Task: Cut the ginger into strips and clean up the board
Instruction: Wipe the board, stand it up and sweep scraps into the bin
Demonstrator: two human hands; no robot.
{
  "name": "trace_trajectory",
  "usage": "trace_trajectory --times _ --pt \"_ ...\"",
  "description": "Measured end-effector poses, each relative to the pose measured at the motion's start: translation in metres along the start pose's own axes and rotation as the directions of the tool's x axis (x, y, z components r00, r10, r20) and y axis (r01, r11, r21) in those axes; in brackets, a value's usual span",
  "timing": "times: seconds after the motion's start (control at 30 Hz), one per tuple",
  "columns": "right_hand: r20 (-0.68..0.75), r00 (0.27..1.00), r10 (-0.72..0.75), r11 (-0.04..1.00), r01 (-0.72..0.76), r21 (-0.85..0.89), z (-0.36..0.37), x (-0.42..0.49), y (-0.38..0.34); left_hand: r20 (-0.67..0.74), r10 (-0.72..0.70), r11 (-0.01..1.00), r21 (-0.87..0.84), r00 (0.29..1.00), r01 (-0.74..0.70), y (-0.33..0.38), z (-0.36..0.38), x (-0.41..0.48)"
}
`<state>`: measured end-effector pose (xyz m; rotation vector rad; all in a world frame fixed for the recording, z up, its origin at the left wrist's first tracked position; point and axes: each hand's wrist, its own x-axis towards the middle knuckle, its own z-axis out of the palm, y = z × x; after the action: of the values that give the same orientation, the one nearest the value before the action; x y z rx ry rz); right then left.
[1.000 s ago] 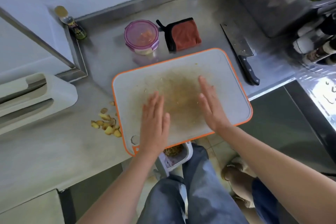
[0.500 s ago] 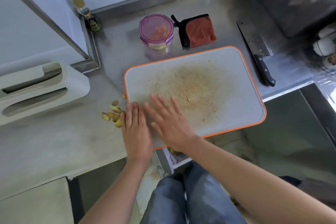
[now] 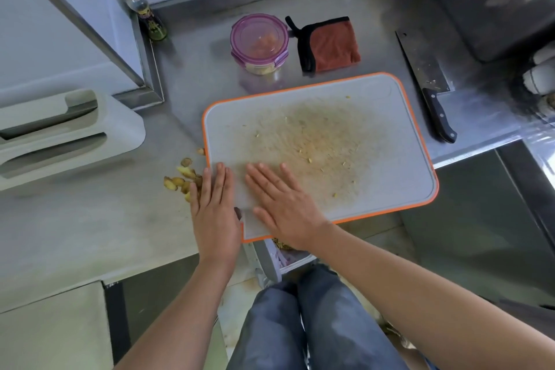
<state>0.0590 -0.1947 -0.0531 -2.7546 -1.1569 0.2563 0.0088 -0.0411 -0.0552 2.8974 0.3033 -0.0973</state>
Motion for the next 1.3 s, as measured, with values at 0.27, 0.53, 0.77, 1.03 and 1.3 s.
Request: trace_trajectory --times 0.27,0.53,0.77,1.03,1.3 --pt "-0.067 0.987 0.147 0.969 -0.13 0.212 -0.021 -0.034 0.073 -0.104 -0.042 0.997 -0.062 0.994 0.035 0.01 0.001 0.006" --pt "-0.027 0.941 0.338 0.852 -0.294 0.434 -0.022 -0.065 0.096 0.141 0.216 0.962 -0.197 0.966 -0.186 0.062 0.012 0.013" --pt "-0.061 0.847 0.528 0.749 -0.43 0.504 -0.026 -0.064 0.124 -0.024 0.118 0.945 -0.306 0.993 -0.12 0.059 0.006 0.012" --pt "-0.089 0.994 0.068 0.829 -0.007 0.56 -0.029 -0.056 0.092 0.055 0.324 0.85 -0.456 0.944 -0.265 0.066 0.007 0.009" --pt "-0.09 0.99 0.107 0.928 -0.067 0.367 -0.022 -0.045 0.115 0.069 0.068 0.953 -0.299 0.995 -0.045 0.05 0.007 0.049"
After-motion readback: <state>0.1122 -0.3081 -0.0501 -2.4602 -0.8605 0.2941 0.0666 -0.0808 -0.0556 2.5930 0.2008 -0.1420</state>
